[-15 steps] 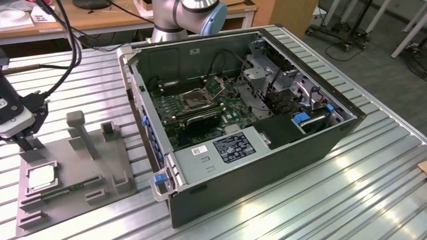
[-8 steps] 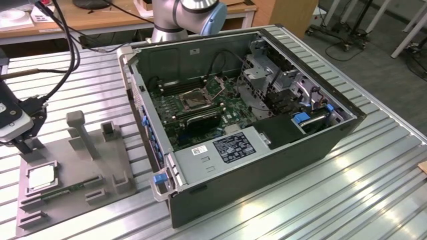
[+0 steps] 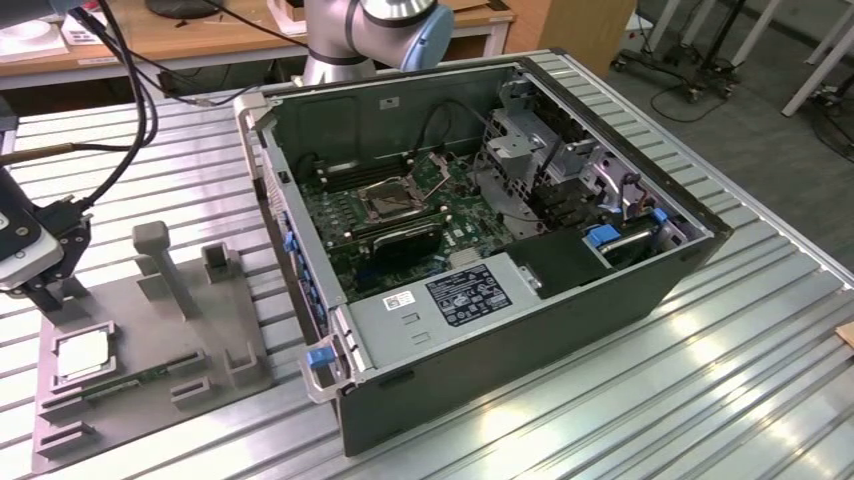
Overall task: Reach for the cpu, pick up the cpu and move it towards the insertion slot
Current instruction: 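Reach for the cpu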
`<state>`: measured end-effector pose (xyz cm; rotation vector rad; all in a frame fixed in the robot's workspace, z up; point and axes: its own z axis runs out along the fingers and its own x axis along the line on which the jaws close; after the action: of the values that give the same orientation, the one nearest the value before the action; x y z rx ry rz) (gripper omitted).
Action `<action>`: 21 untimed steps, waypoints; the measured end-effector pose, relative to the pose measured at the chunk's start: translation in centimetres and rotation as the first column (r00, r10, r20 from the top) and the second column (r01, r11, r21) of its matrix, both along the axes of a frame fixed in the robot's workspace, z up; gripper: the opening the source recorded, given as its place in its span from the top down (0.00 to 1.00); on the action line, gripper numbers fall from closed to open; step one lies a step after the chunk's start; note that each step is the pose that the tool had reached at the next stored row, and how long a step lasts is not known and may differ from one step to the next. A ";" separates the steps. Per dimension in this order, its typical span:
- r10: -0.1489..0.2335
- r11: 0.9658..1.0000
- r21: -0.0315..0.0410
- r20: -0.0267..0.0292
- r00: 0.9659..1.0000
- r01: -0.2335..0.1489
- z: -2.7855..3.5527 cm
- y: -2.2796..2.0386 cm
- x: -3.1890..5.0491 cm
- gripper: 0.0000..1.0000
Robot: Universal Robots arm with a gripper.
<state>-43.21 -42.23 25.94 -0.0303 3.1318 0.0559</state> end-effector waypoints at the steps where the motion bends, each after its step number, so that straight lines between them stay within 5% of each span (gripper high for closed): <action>1: 0.000 1.000 0.000 0.000 1.000 0.000 0.00 0.00 0.00 0.90; 13: 0.000 1.000 0.000 0.000 1.000 0.000 -0.13 -0.10 -0.10 0.90; 21: 0.000 1.000 0.000 0.000 1.000 0.000 -0.56 -0.90 -0.43 0.90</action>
<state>-43.64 -43.12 25.37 -0.0302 3.1317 0.0559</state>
